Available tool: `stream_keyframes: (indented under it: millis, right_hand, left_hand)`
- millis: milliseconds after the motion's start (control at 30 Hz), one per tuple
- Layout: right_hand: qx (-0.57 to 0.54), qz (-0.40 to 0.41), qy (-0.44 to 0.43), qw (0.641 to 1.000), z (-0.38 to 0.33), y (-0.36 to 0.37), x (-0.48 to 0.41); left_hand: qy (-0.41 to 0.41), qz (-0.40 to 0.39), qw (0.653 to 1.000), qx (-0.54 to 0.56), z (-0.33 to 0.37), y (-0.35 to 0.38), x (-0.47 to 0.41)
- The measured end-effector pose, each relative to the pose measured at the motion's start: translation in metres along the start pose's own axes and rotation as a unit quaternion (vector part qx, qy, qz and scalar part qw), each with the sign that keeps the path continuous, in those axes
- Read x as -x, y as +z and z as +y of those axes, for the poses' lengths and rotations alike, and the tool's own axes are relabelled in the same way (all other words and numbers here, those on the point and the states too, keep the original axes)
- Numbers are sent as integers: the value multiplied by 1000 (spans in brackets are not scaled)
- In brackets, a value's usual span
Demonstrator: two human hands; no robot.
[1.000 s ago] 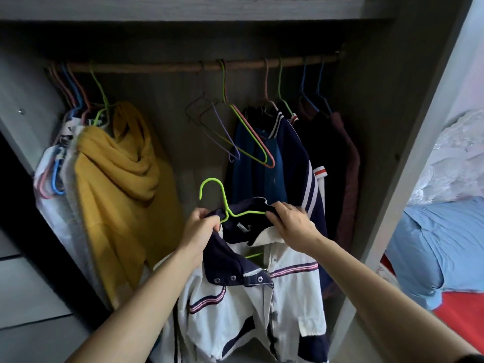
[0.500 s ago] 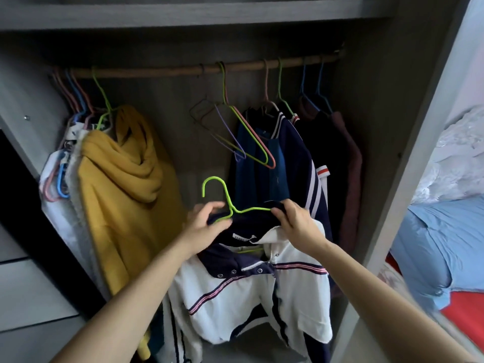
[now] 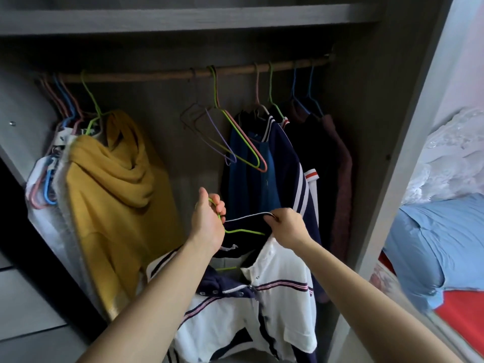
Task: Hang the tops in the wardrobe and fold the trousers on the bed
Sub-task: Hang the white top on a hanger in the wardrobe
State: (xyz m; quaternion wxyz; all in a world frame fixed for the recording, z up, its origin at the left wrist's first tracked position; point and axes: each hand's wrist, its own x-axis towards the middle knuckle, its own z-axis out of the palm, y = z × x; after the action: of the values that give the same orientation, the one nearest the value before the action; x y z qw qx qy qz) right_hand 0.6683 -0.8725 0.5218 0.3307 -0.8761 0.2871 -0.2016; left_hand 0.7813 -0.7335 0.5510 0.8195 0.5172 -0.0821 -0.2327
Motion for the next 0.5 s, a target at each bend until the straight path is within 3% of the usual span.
stream_keyframes:
  millis: [100, 167, 367, 433, 500]
  right_hand:
    - [-274, -29, 70, 959, -14, 9, 3]
    - [-337, -41, 69, 938, -17, 16, 5]
    - [-129, -13, -16, 991, 0, 15, 24]
    - [-119, -43, -34, 991, -3, 14, 27]
    - [-193, -98, 26, 976, -12, 11, 18]
  left_hand:
    - [35, -6, 999, -40, -4, 12, 4]
    - [51, 3, 997, -51, 3, 16, 4]
    - [54, 12, 997, -46, 20, 8, 0]
    - [56, 14, 996, -66, 17, 8, 1]
    - [53, 6, 993, -101, 11, 7, 2]
